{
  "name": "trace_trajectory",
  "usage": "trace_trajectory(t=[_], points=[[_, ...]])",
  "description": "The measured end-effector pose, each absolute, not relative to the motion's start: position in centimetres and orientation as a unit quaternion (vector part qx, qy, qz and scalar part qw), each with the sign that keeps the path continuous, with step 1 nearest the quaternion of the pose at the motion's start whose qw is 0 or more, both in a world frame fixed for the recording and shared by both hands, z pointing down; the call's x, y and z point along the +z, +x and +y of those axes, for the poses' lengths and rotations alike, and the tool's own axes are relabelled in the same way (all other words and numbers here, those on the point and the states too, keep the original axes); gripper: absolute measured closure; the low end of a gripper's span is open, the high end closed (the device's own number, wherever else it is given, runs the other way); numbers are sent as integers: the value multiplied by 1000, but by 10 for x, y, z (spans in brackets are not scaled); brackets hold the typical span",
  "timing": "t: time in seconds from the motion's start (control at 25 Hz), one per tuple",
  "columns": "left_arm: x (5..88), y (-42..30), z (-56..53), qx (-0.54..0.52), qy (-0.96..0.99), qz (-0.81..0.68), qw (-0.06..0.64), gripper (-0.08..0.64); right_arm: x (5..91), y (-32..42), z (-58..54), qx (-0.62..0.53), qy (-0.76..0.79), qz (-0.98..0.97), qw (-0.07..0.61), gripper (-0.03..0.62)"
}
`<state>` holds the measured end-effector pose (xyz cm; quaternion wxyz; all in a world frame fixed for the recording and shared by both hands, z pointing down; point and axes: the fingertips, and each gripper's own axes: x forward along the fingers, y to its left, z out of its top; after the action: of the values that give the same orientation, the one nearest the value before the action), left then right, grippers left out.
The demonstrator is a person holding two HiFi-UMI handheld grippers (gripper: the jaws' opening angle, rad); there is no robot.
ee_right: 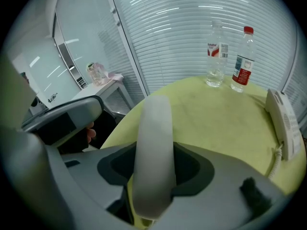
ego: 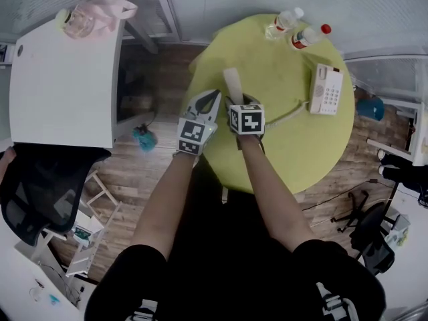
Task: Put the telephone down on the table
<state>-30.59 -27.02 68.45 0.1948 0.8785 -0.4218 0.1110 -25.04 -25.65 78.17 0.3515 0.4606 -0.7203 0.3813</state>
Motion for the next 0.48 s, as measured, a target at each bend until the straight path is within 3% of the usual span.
trace_trajectory(t=[0.48], points=[[688,-316,-266,110,873,-433,197,548,803,-257,-246,384,456,-712,372,376]])
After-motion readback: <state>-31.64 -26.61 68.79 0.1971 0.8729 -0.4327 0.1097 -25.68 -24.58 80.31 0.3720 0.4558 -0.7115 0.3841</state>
